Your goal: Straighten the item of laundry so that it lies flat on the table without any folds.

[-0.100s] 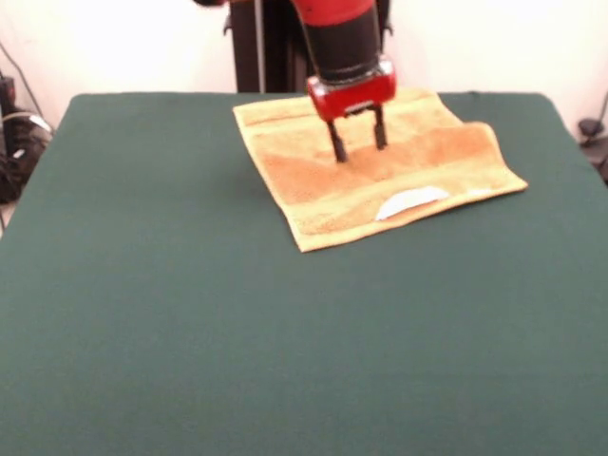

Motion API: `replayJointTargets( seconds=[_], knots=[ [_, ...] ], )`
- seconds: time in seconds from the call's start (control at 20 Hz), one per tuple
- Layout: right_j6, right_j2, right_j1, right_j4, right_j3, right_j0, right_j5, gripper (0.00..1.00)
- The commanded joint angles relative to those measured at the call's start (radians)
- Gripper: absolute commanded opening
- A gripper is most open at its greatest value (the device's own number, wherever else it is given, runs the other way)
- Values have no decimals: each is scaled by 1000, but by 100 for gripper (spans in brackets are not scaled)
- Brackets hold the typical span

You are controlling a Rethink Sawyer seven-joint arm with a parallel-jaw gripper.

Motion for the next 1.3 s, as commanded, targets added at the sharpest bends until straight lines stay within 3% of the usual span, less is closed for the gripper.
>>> replayJointTargets(
  seconds=[0.05,0.5,1.0,1.3],
  knots=[
    [291,-61,-76,122,37,55,-2,100],
    [226,-58,-135,175,38,53,53,100],
    [208,-221,-284,176,23,146,162,100],
    [189,-234,-328,179,34,149,192,100]
  ],
)
